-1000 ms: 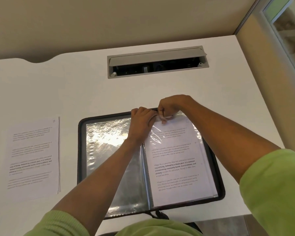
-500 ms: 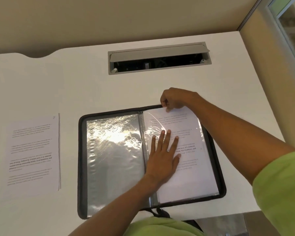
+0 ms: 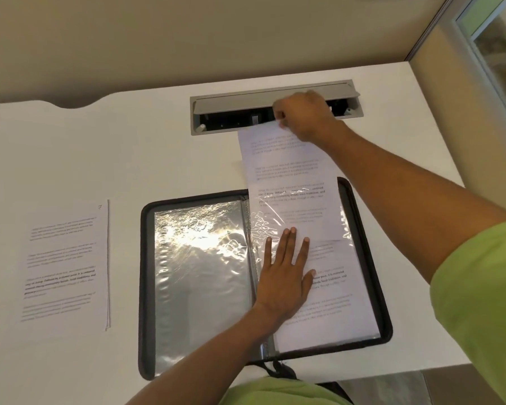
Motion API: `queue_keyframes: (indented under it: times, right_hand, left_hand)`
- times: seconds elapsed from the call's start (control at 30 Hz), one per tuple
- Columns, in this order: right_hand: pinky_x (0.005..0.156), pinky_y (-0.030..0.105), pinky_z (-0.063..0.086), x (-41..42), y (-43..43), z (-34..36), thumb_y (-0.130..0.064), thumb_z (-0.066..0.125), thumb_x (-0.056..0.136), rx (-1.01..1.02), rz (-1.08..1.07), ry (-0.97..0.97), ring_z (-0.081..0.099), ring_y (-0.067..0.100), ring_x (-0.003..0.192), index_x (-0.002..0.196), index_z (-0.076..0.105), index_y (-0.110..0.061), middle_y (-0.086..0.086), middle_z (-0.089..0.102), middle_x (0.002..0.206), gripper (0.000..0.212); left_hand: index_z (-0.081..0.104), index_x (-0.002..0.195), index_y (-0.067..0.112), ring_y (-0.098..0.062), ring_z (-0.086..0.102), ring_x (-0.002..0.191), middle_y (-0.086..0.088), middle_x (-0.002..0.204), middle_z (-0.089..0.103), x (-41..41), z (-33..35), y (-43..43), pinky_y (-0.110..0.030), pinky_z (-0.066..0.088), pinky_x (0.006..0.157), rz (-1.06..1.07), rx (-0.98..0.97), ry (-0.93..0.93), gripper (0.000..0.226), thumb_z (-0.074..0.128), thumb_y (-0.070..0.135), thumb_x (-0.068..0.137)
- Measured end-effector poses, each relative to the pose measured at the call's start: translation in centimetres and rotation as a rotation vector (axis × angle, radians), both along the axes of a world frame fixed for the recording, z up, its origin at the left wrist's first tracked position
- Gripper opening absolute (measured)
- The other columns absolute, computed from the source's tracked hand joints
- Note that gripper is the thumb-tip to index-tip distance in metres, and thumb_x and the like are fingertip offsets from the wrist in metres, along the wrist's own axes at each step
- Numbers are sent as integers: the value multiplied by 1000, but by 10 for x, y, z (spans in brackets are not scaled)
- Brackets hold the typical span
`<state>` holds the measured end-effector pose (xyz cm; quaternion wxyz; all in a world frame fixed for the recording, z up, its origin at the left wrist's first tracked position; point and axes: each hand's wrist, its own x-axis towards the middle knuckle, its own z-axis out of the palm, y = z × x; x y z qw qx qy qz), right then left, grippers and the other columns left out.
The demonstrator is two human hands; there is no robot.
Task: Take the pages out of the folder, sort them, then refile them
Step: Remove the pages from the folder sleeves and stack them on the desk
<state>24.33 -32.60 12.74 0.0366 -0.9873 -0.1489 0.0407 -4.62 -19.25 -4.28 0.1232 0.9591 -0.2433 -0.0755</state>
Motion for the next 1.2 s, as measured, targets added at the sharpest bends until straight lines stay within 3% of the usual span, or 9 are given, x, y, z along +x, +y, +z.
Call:
queue_keyframes:
  times: [0.37,0.47,0.57,0.67,0.77,0.9,1.03,1.13,1.2]
  right_hand:
    - [84,35,44,-6,3,116,-20,59,98,133,85,-392,65,27,93,105,67,-12,8,72,99,13]
    - [79,28,35,-29,13,139,-21,61,98,132,118,-426,65,24,91,104,67,-14,6,72,98,12]
    - [78,28,31,-54,25,155,-22,64,96,109,133,-402,63,26,91,102,68,-16,5,72,96,9]
    - [75,30,33,-77,40,166,-21,66,95,97,127,-372,60,28,93,100,67,-19,4,71,97,6]
    - [75,30,33,-96,59,179,-22,68,96,84,123,-315,62,26,94,103,69,-18,4,70,100,8]
    - [78,29,36,-112,86,200,-27,70,96,123,124,-267,57,18,91,107,69,-20,1,70,107,13]
    - [81,30,51,-112,106,207,-32,73,93,306,98,-240,62,11,90,107,68,-22,-7,68,101,18]
    - [83,19,51,-105,117,186,-45,72,90,615,-30,-357,64,6,93,115,65,-18,-8,69,108,38]
    - [84,22,54,-107,130,158,-47,68,92,900,-204,-402,65,8,97,118,63,-13,-4,69,111,43]
  left_hand:
    - [7,168,20,-26,-13,161,-11,175,-9,0,0,-2,-61,8,128,-2,-31,-15,69,28,53,111]
    - [12,168,21,-21,-7,162,-5,176,-8,12,18,6,-62,7,128,66,-280,-40,66,38,45,112]
    - [16,167,16,-18,5,162,-3,176,2,46,62,31,-53,5,130,405,-714,-87,72,54,33,108]
    - [16,167,14,-12,15,160,0,175,15,87,110,72,-44,14,131,705,-983,-101,84,66,36,103]
    - [29,165,22,-5,28,155,7,169,33,123,145,116,-34,22,129,741,-1079,-86,85,75,41,96]
    - [67,138,18,-17,61,131,4,138,69,139,174,160,-49,47,116,617,-1174,-29,47,77,38,96]
    - [80,105,13,-39,72,105,-9,107,79,123,188,194,-64,57,94,565,-1335,74,13,75,23,99]
    - [80,105,16,-30,74,100,-8,106,79,112,193,224,-54,61,92,590,-1417,120,10,74,18,98]
    - [78,110,10,-24,74,98,-7,108,79,106,193,250,-42,62,89,636,-1457,147,13,72,14,99]
